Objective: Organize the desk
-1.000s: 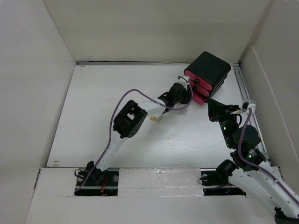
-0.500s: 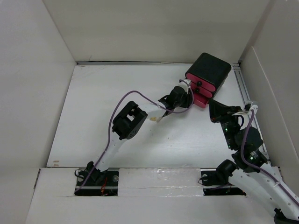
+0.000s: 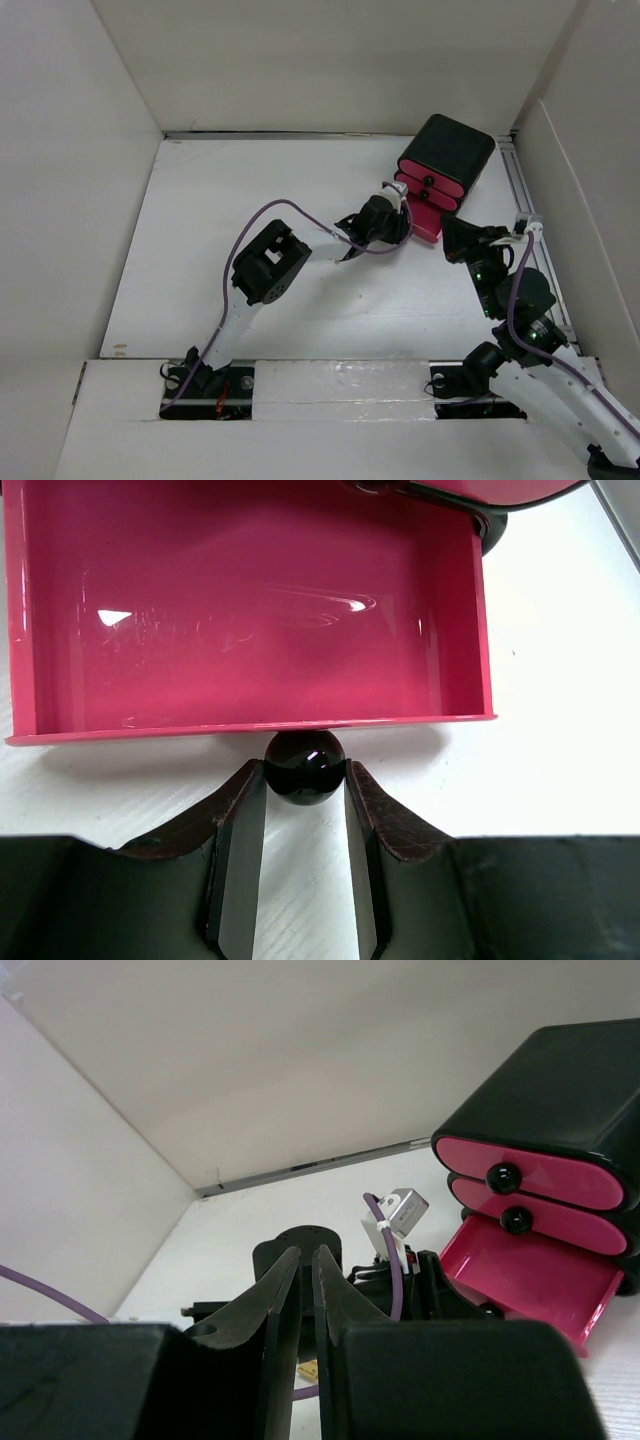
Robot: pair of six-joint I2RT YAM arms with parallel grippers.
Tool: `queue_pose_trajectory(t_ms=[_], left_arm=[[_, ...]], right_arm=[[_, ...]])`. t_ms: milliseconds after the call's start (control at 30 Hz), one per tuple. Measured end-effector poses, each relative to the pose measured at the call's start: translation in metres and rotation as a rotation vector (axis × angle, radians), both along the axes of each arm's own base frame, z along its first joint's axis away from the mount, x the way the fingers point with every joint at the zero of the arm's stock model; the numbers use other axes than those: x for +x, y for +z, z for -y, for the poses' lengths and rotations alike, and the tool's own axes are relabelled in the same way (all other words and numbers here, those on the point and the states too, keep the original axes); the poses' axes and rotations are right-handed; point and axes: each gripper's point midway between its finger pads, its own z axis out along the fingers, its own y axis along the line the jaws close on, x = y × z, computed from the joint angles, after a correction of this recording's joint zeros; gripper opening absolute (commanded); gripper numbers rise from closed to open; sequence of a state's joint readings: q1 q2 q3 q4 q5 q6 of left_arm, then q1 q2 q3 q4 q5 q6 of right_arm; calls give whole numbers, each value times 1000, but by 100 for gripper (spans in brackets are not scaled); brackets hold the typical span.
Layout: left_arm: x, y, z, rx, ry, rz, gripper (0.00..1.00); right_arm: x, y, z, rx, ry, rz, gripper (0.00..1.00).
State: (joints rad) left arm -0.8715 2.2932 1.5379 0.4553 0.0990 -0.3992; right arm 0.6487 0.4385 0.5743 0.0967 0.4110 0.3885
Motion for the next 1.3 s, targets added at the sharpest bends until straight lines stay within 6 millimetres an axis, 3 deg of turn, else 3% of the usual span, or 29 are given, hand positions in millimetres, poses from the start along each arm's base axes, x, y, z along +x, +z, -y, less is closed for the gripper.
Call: queue_pose_trajectory(t_ms=[433, 533, 667, 767, 1033, 1167, 1300], left_arm=[[-22, 0, -9, 16, -20, -7, 0], [-24, 0, -9, 24, -16, -6, 19], [-25, -3, -10, 35, -8, -7, 53], [-27, -6, -13, 58, 0, -15, 60], [-29, -4, -25, 117, 41, -10, 59], [-31, 6, -45, 163, 77, 13, 46], [-36, 28, -75, 197, 138, 57, 42]], right_arm=[[-1, 1, 1, 4, 0, 5, 15], [-1, 1, 1, 5, 0, 6, 15], [-2, 2, 2, 7, 0, 9, 15], [-3, 3, 2, 10, 0, 13, 15], [-2, -6, 1, -1, 0, -1, 15], [-2, -5, 2, 1, 0, 1, 15], [-1, -12, 1, -7, 0, -9, 15]])
